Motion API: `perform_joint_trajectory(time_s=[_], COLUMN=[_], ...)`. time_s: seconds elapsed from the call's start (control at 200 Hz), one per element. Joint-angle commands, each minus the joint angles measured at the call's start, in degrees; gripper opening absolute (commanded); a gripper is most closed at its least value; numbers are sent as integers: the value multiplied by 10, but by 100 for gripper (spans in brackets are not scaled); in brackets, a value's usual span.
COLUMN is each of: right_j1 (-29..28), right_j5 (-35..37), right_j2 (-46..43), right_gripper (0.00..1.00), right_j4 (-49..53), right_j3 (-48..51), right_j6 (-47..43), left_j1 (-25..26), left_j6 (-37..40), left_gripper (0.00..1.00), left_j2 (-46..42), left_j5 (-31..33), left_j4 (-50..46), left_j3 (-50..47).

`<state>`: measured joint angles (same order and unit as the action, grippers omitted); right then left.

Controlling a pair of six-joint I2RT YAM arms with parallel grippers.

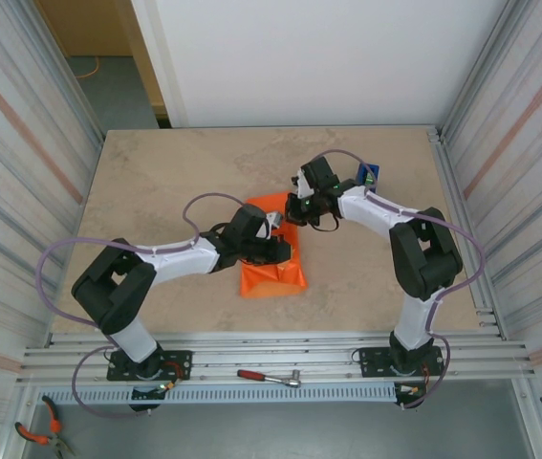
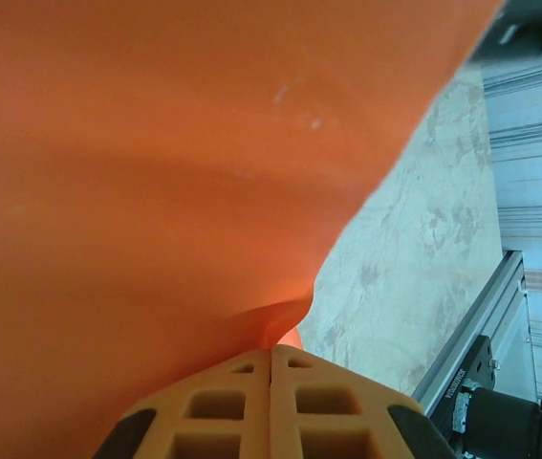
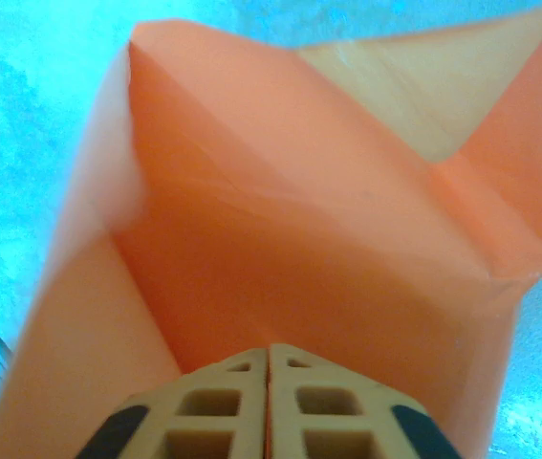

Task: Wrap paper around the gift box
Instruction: Second fold the wrapping paper around the gift box.

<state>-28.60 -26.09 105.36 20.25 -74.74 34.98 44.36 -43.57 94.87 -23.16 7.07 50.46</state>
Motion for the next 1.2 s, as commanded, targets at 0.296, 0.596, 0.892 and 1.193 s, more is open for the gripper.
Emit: perform_joint_trajectory(time_s=[0.296,0.596,0.892,1.193], right_j1=[55,13,-8,-13], right_j5=[11,36,45,31], right_j2=[-152,-127,-64,-79], right_gripper=[64,78,69,48], right_j4=[17,-14,-51,-112], right_j3=[84,133,150,215], right_j6=[27,56,104,126], left_j1=[8,8,7,-62], left_j6=[-2,1,16,20], left_gripper=[0,0,0,36], left_j2=[33,26,12,-63], left_j5=[8,7,-7,-144], left_j4=[-15,-19,-28,-37], left_j3=[-34,-35,-26,27])
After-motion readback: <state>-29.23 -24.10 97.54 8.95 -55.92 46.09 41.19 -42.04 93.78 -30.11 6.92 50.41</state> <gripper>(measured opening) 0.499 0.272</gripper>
